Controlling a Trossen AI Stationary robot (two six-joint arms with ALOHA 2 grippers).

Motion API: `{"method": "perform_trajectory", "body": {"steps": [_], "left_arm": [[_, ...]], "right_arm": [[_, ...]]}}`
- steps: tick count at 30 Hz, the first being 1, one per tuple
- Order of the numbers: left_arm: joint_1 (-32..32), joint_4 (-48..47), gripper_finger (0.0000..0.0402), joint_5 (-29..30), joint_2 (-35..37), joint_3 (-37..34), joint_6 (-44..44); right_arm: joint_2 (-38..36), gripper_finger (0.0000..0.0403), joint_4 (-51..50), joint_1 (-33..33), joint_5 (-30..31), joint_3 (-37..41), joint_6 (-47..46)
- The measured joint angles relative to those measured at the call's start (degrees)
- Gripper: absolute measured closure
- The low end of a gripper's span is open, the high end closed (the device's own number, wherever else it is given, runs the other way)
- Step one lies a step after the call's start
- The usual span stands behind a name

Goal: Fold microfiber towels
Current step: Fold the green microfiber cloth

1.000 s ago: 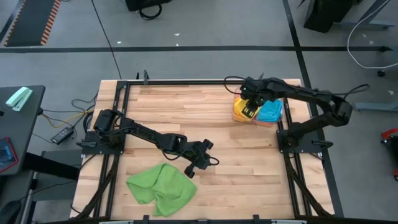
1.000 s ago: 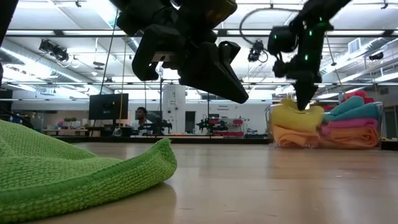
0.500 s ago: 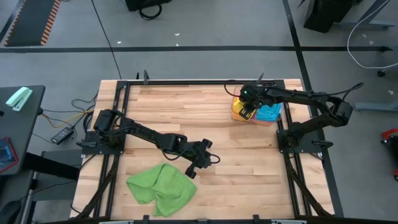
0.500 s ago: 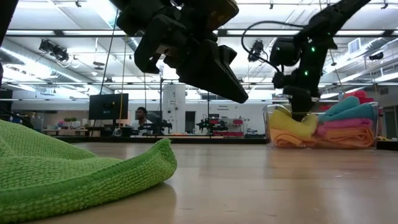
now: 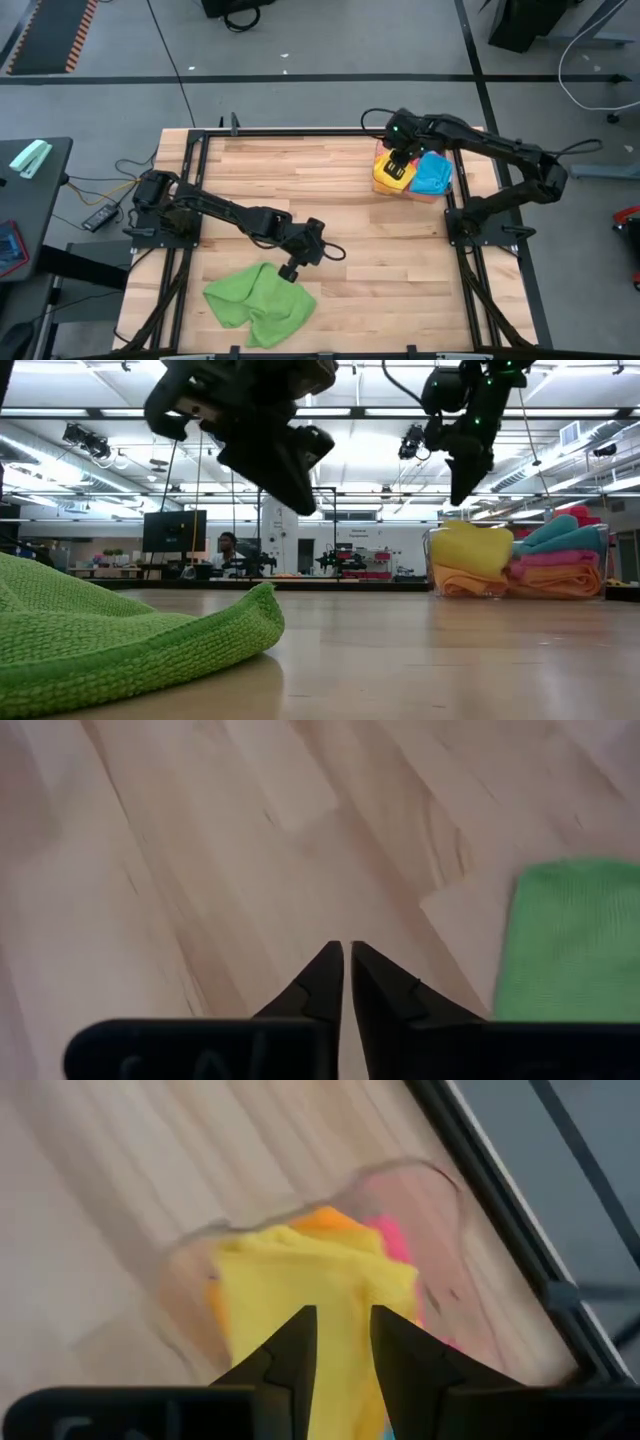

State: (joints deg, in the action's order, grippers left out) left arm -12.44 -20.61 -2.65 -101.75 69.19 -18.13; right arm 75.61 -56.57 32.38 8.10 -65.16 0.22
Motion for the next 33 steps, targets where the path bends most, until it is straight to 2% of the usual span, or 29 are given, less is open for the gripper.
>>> {"method": "perform_trajectory", "body": {"steps": [6, 9, 15, 19, 25, 28, 33], "left_arm": [[-0.1, -8.5, 0.0352, 0.0, 0.0, 0.0, 2.9], [-0.5, -11.8, 0.0346, -0.8, 0.2, 0.0, 7.0], [-0.9, -15.4, 0.0334, -7.4, 0.2, 0.0, 17.3], [-1.5, -20.1, 0.0320, -9.1, 0.2, 0.0, 25.3], [-4.2, -26.3, 0.0299, -7.2, 0.2, -0.3, 32.6], [-5.8, -27.0, 0.0287, -3.2, 0.2, -1.4, 34.5], [-6.1, -29.1, 0.0269, -2.4, 0.2, -3.3, 41.1]], "right_arm": [[-0.1, 0.0297, 8.5, -4.5, -9.2, 2.2, 2.0], [-0.1, 0.0297, 12.1, -7.9, -11.6, 2.7, 1.2], [-0.1, 0.0297, 19.9, -16.9, -12.0, 2.9, 3.0], [-0.2, 0.0297, 23.0, -22.9, -12.0, 2.9, 4.8], [0.1, 0.0297, 25.0, -30.3, -11.3, 3.3, 6.1], [0.1, 0.0297, 30.5, -33.0, -10.8, 6.1, 7.2], [0.1, 0.0297, 39.8, -35.0, -10.7, 12.0, 9.0]]}}
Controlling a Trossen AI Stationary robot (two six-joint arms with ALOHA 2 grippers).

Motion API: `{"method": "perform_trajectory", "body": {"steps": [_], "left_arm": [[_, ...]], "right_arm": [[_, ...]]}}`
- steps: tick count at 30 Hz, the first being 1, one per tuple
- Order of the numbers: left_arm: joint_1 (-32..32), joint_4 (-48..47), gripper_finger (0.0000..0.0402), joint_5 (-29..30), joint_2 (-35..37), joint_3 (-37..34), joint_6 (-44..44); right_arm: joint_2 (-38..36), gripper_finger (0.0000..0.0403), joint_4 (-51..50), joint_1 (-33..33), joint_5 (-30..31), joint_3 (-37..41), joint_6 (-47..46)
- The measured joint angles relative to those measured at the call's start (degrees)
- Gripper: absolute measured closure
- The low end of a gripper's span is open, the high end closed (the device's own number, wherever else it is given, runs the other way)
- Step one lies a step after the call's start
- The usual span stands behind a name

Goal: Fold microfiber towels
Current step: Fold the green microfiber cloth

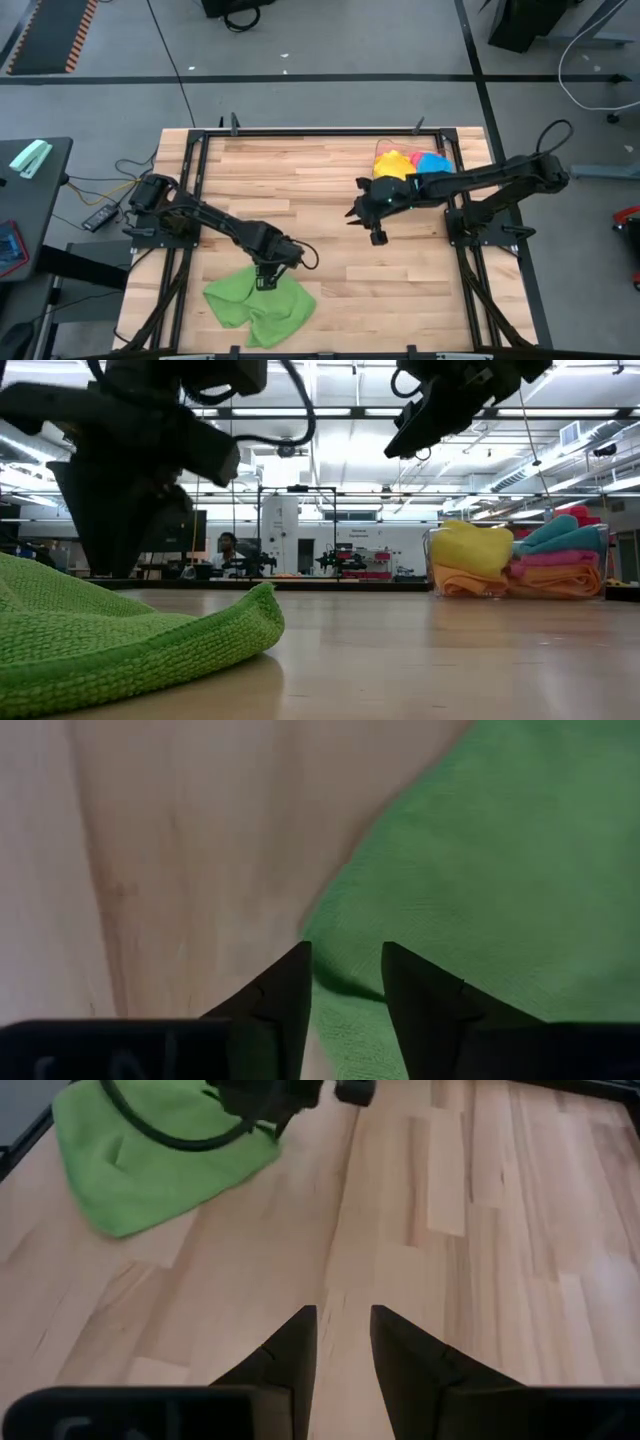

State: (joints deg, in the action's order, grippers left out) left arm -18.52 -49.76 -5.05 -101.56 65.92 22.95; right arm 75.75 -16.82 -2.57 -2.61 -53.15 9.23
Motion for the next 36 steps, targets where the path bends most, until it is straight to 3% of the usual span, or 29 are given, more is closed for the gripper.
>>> {"method": "perform_trajectory", "body": {"steps": [8, 13, 16, 21, 23, 30, 36], "left_arm": [[0.0, 0.6, 0.0255, 0.1, 0.0, -4.4, 4.0], [-0.6, 0.5, 0.0267, 0.1, 0.0, -6.9, 4.9], [-0.6, 0.5, 0.0295, 0.2, 0.0, -7.1, 4.5], [-0.3, 0.5, 0.0386, 0.6, 0.0, -7.1, 0.4], [-0.1, 0.0, 0.0390, 1.7, 0.0, -7.0, 0.0], [2.2, -16.2, 0.0394, 12.5, 0.5, 1.7, -4.6], [3.4, -23.5, 0.0396, 21.0, 0.5, 11.7, -7.2]], "right_arm": [[0.0, 0.0297, 7.6, 0.0, 0.0, 4.9, -1.1], [0.0, 0.0297, 11.9, 0.0, 0.0, 6.9, -1.6], [0.0, 0.0297, 14.0, 0.0, 0.0, 7.3, -0.6], [0.0, 0.0297, 15.1, 0.0, 0.0, 7.4, -0.3], [0.0, 0.0297, 15.1, 0.0, 0.0, 7.4, -0.2], [0.0, 0.0297, 15.5, 0.0, 0.0, 7.4, 0.3], [0.2, 0.0297, 15.3, 0.0, 0.0, 7.4, -1.8]]}}
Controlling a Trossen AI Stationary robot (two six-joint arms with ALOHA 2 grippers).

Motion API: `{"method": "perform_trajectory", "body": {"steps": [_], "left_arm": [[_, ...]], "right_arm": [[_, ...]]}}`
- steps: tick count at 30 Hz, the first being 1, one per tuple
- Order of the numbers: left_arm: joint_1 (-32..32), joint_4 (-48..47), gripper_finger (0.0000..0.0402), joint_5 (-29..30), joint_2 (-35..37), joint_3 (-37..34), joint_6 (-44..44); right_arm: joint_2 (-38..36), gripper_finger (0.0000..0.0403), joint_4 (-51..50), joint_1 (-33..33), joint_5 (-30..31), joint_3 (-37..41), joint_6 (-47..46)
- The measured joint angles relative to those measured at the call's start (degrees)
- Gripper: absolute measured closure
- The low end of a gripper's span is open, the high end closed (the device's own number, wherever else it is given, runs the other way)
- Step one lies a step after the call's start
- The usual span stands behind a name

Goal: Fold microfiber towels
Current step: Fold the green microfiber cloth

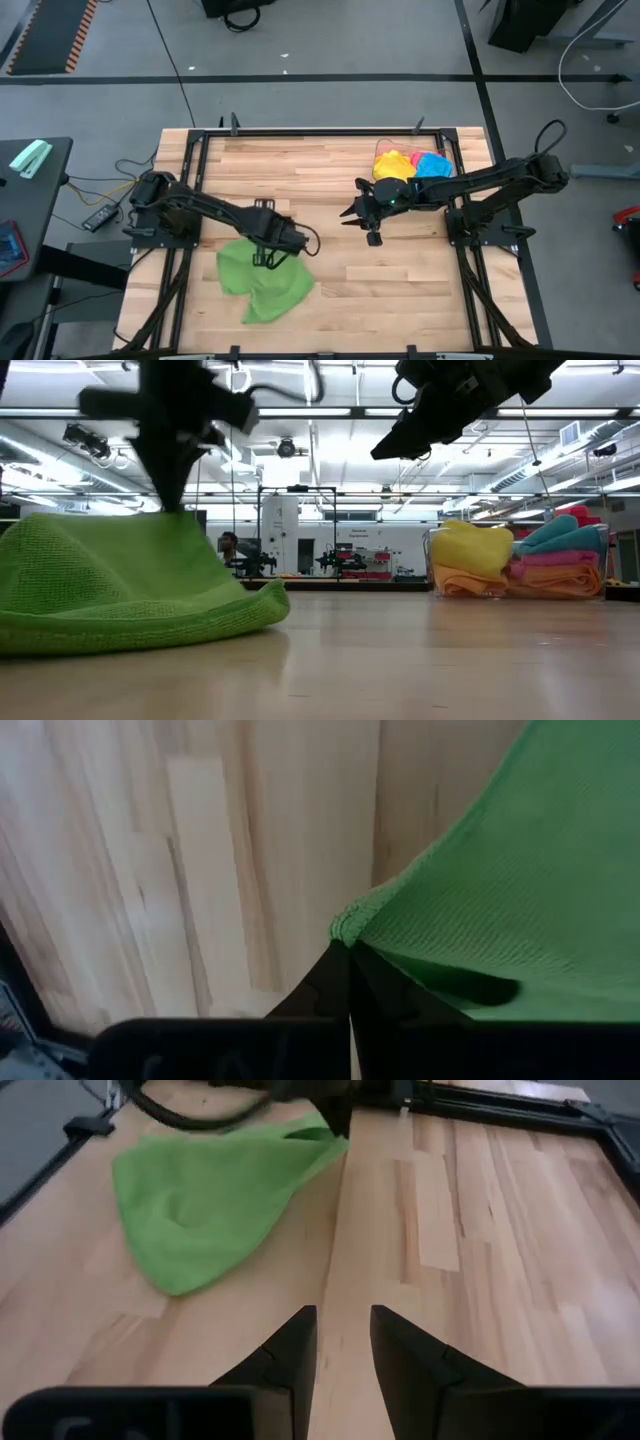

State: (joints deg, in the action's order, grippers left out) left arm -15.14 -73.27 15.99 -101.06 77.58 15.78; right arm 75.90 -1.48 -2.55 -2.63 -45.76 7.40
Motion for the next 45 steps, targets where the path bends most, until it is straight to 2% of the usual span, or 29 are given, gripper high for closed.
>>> {"method": "perform_trajectory", "body": {"steps": [5, 13, 18, 25, 27, 31, 34, 39, 45], "left_arm": [[0.2, -0.1, 0.0388, 0.2, 0.0, 5.2, 0.0], [2.0, 1.3, 0.0392, 2.2, 0.0, 4.1, -1.6], [4.4, 7.0, 0.0376, 5.3, 0.0, 1.3, -7.6], [9.9, 16.0, 0.0387, 7.4, 0.0, 0.4, -17.0], [11.0, 17.4, 0.0371, 8.5, 0.0, 0.5, -19.3], [12.5, 16.9, 0.0311, 9.0, 0.0, 1.7, -21.0], [12.3, 13.2, 0.0269, 6.0, 0.0, 3.0, -20.9], [11.4, 10.6, 0.0229, -7.1, 0.0, 3.1, -19.6], [8.7, 10.1, 0.0231, -8.8, 0.0, 1.5, -14.4]], "right_arm": [[4.3, 0.0297, 2.6, -1.0, -0.2, -0.1, -3.8], [14.7, 0.0297, 8.2, -7.5, -2.6, -0.1, -0.6], [14.4, 0.0297, 7.1, -10.0, -1.5, 0.0, -1.9], [12.0, 0.0297, 5.3, -11.7, -1.3, -0.1, -4.7], [12.3, 0.0296, 5.6, -11.9, -1.3, -0.1, -4.6], [14.2, 0.0296, 5.6, -11.9, -0.1, -0.1, -3.9], [16.2, 0.0296, 7.9, -11.9, 0.1, -0.1, -3.1], [20.3, 0.0296, 14.2, -11.9, 0.1, -0.1, -0.8], [25.3, 0.0296, 20.1, -11.9, -0.4, -0.1, 1.5]]}}
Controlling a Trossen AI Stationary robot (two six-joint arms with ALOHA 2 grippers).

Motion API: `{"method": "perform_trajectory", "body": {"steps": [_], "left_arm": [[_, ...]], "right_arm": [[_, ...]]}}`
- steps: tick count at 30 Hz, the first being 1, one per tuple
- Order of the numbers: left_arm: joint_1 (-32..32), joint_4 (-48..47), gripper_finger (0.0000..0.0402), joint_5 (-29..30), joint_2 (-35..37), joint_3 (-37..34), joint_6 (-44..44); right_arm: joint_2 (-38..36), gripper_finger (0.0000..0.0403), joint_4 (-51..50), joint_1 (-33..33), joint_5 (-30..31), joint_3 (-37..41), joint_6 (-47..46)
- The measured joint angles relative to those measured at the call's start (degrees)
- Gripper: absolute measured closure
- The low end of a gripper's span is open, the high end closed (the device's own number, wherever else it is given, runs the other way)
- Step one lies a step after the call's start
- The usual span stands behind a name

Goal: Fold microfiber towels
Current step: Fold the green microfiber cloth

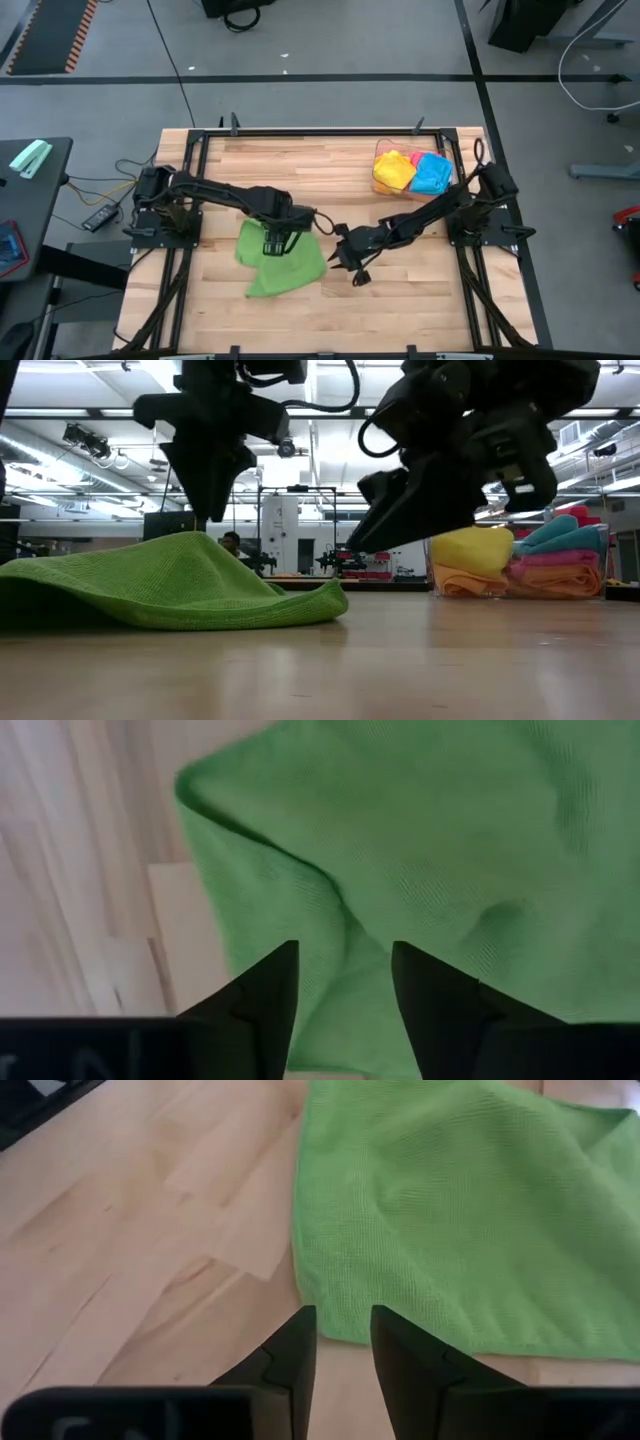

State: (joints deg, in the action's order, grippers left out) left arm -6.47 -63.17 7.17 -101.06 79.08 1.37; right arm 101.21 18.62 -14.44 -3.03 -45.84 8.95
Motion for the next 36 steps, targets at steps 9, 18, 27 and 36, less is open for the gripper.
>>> {"method": "perform_trajectory", "body": {"steps": [9, 18, 27, 36], "left_arm": [[-7.1, 0.3, 0.0257, -0.5, 0.0, -1.7, 8.6], [-16.4, 1.9, 0.0273, -0.8, 0.0, -1.7, 23.9], [-25.7, 6.7, 0.0260, 0.5, -0.2, -1.7, 42.9], [-35.5, 7.5, 0.0267, 7.0, -2.2, -1.7, 59.7]], "right_arm": [[5.1, 0.0269, 3.4, 0.0, -3.0, -2.4, -1.3], [9.6, 0.0226, 3.8, 0.0, -3.1, -5.3, 3.1], [12.8, 0.0266, 3.9, 0.0, -3.0, -6.6, 6.8], [11.9, 0.0394, 3.1, 0.1, -3.0, -6.6, 6.1]]}}
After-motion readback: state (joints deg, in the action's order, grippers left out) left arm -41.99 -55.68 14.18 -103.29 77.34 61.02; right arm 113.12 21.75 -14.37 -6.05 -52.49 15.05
